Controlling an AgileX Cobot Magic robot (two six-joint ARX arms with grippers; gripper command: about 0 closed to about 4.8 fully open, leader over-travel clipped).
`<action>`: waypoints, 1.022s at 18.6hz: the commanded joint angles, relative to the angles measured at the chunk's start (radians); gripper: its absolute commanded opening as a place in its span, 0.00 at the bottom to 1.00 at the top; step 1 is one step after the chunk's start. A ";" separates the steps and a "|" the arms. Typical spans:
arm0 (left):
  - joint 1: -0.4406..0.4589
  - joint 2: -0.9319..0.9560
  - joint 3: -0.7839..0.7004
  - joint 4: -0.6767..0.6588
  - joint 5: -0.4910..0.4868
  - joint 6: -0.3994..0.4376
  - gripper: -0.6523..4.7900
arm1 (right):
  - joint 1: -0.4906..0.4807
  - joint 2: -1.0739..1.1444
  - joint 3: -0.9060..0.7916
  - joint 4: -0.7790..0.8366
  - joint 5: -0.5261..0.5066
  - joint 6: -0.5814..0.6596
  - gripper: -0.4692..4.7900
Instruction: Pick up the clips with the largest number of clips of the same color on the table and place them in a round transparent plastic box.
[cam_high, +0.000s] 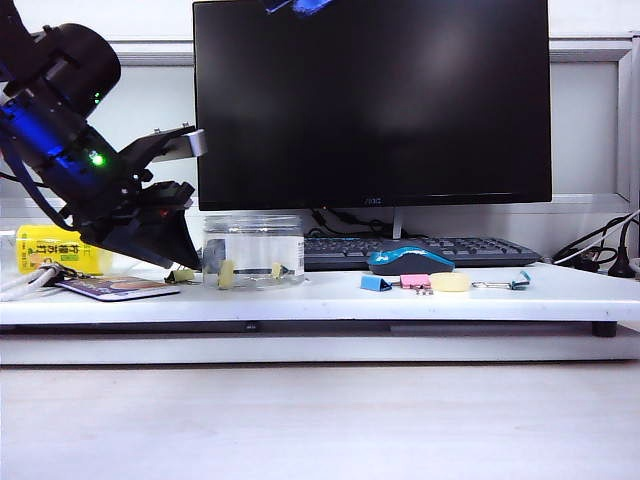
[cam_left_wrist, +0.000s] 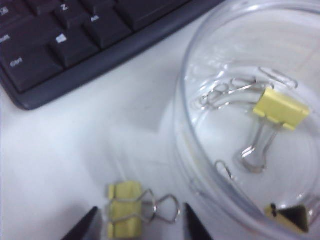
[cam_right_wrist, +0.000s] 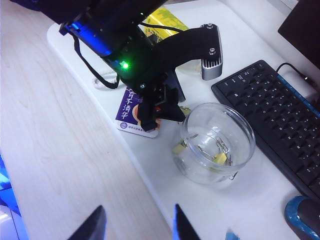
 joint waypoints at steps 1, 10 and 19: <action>-0.002 0.008 0.004 0.041 0.005 -0.026 0.46 | 0.000 -0.002 0.005 0.014 0.005 -0.002 0.43; -0.002 0.031 0.004 0.055 0.005 -0.026 0.21 | 0.000 -0.002 0.005 0.012 0.008 -0.002 0.43; -0.002 0.021 0.005 0.035 0.009 -0.048 0.31 | 0.000 -0.002 0.005 -0.006 0.008 -0.002 0.43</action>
